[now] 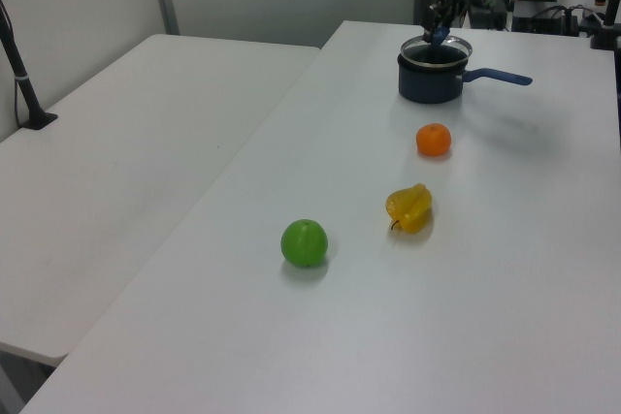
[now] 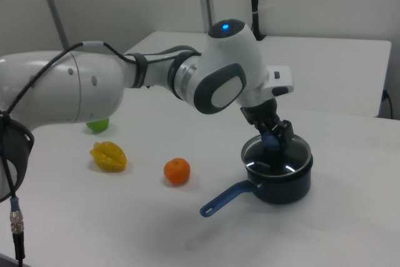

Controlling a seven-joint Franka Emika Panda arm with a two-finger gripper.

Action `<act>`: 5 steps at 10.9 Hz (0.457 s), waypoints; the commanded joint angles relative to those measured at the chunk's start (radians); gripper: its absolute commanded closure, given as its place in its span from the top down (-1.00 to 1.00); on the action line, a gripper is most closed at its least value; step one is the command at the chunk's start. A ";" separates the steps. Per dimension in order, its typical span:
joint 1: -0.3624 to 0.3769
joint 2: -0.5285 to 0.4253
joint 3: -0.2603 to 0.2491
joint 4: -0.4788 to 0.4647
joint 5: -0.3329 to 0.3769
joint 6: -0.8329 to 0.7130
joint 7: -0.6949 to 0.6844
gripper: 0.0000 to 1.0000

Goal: Close lid
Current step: 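Lower the lid onto the saucepan rim and hold it there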

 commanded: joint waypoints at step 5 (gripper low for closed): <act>0.007 0.024 0.000 0.017 0.009 0.044 -0.010 -0.07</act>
